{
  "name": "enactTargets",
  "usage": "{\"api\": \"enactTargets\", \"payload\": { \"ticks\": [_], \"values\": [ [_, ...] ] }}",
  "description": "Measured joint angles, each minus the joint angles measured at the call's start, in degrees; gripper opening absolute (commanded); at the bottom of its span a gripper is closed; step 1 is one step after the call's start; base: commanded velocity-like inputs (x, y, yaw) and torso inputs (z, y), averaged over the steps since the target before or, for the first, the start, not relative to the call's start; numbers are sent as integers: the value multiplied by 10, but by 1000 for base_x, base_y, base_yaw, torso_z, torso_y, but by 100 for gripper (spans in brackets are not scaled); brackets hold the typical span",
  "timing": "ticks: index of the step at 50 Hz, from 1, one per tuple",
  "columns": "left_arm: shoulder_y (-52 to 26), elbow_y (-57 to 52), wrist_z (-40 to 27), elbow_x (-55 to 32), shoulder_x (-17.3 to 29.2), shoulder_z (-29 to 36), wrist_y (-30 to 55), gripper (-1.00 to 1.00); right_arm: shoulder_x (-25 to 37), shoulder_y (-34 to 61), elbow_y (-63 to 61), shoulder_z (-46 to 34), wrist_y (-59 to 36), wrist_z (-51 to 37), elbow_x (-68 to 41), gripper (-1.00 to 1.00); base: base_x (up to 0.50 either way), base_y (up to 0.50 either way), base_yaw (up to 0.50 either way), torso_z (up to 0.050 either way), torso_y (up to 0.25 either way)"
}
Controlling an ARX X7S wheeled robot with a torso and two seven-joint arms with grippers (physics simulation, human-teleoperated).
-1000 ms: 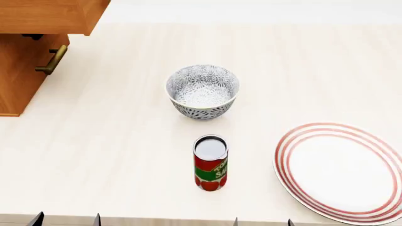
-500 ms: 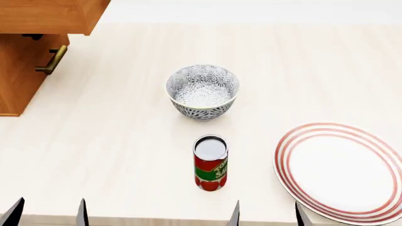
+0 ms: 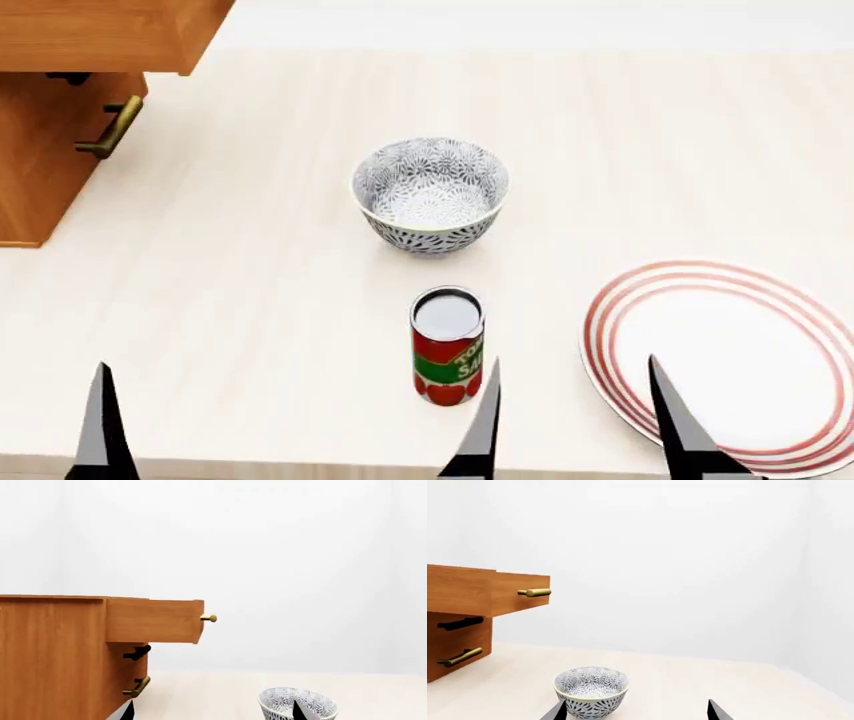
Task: Put the bowl on top of the cabinet.
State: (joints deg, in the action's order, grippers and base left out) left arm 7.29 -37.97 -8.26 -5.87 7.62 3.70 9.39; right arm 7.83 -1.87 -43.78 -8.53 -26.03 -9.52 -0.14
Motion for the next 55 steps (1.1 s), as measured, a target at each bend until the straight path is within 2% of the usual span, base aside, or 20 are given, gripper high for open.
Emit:
{"api": "enactTargets", "payload": {
  "ticks": [19,47,55],
  "values": [
    [5,-41,-16,-10,15,9,13,100,16,-1,-53,-9,-24,-14,-1,100,497,0,0,0,0],
    [7,-52,-33,-20,31,23,17,100,28,-5,-61,-5,-18,-28,-19,100,500,0,0,0,1],
    [6,-49,-36,-22,34,27,16,100,30,-13,-57,1,7,-37,-21,100,0,62,0,0,0]
  ]
}}
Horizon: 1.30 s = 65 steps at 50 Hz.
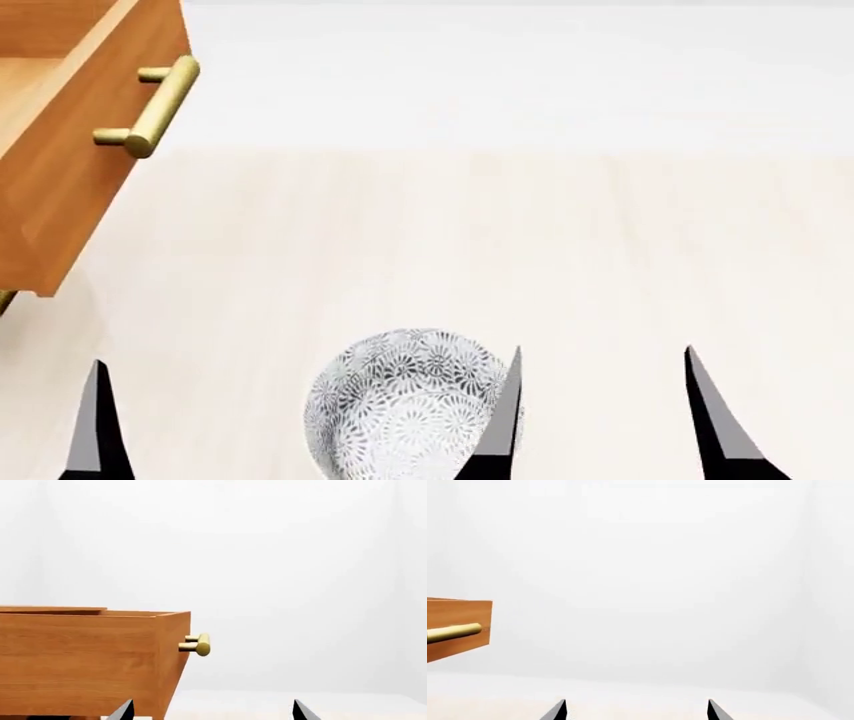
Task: Put the bowl on top of the cabinet.
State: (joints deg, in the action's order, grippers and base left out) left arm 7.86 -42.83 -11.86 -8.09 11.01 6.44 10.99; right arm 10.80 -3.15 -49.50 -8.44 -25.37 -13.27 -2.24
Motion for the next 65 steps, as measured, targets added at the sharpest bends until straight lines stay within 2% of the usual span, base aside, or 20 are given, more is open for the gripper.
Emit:
{"api": "enactTargets", "payload": {
  "ticks": [18,59,65],
  "values": [
    [-1,7,-8,-7,7,5,-6,100,9,-5,-10,-7,-9,-28,32,100,0,500,0,0,0],
    [-1,5,-28,-14,23,17,-5,100,22,-9,-24,-7,-11,-43,12,100,0,500,0,0,0],
    [-2,4,-31,-17,25,18,-1,100,21,-14,-21,-2,7,-42,-3,100,0,70,0,13,0]
  ]
}}
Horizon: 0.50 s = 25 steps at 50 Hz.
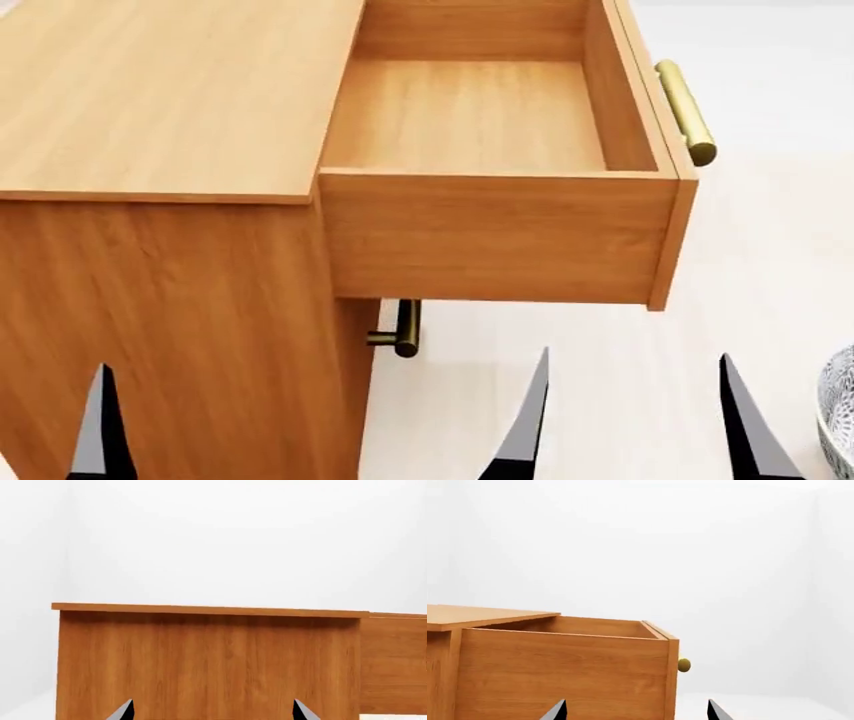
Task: Put the bowl on top of the cabinet.
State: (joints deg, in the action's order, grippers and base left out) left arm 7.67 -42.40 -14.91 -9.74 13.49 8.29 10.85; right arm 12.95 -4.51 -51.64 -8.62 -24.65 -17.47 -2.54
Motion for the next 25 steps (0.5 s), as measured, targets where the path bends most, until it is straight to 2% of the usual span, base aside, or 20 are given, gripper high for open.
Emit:
{"api": "enactTargets", "payload": {
  "ticks": [25],
  "values": [
    [-4,-4,-10,-17,7,4,15,100,6,-8,11,8,39,-4,-29,100,0,0,0,50,0]
  ]
}}
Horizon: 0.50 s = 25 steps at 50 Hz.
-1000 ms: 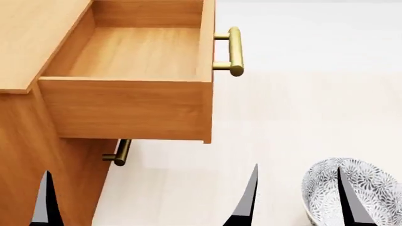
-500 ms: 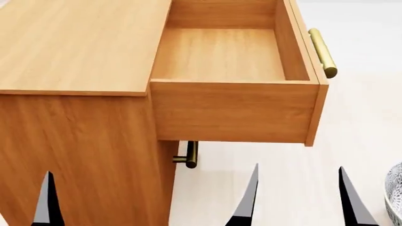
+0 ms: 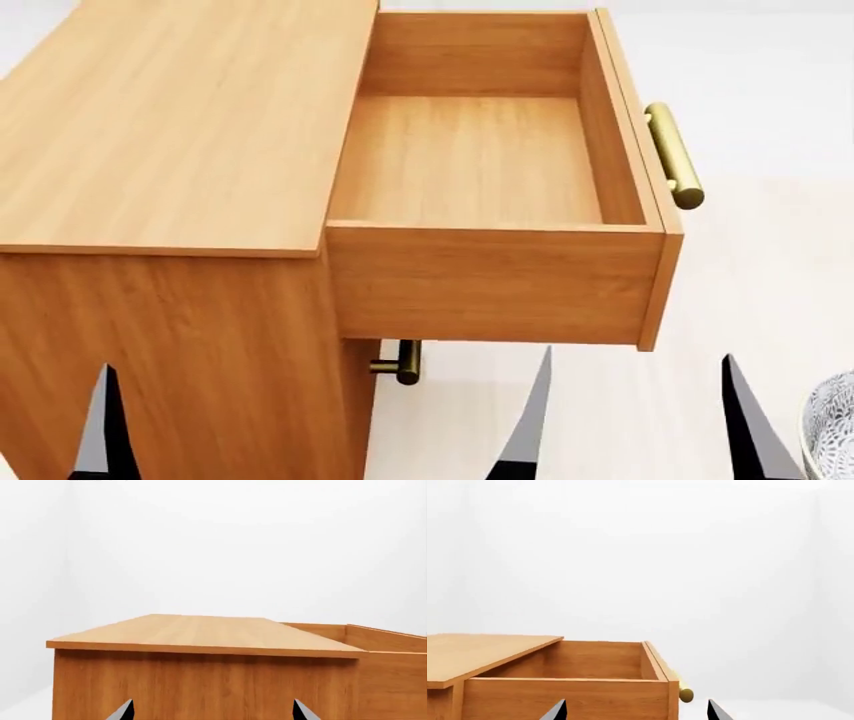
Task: Put the bowl on top of the cabinet.
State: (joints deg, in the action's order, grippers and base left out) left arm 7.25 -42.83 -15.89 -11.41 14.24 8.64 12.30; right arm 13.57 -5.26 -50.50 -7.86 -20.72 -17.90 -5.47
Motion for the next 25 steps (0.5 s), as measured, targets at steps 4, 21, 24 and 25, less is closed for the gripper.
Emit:
{"api": "enactTargets", "payload": {
  "ticks": [4,21,24,25],
  "values": [
    [-1,0,-2,-2,2,1,0,100,2,0,1,-1,3,-2,-3,100,0,0,0,50,0],
    [-1,0,-11,-10,12,5,-4,100,7,2,10,-1,8,-12,-29,100,0,0,0,50,0],
    [0,1,-13,-10,14,6,-6,100,7,5,13,-1,4,-15,-34,100,0,0,0,40,0],
    [0,1,-13,-10,14,6,-7,100,6,7,14,-1,1,-16,-36,100,0,0,0,0,0]
  ]
}}
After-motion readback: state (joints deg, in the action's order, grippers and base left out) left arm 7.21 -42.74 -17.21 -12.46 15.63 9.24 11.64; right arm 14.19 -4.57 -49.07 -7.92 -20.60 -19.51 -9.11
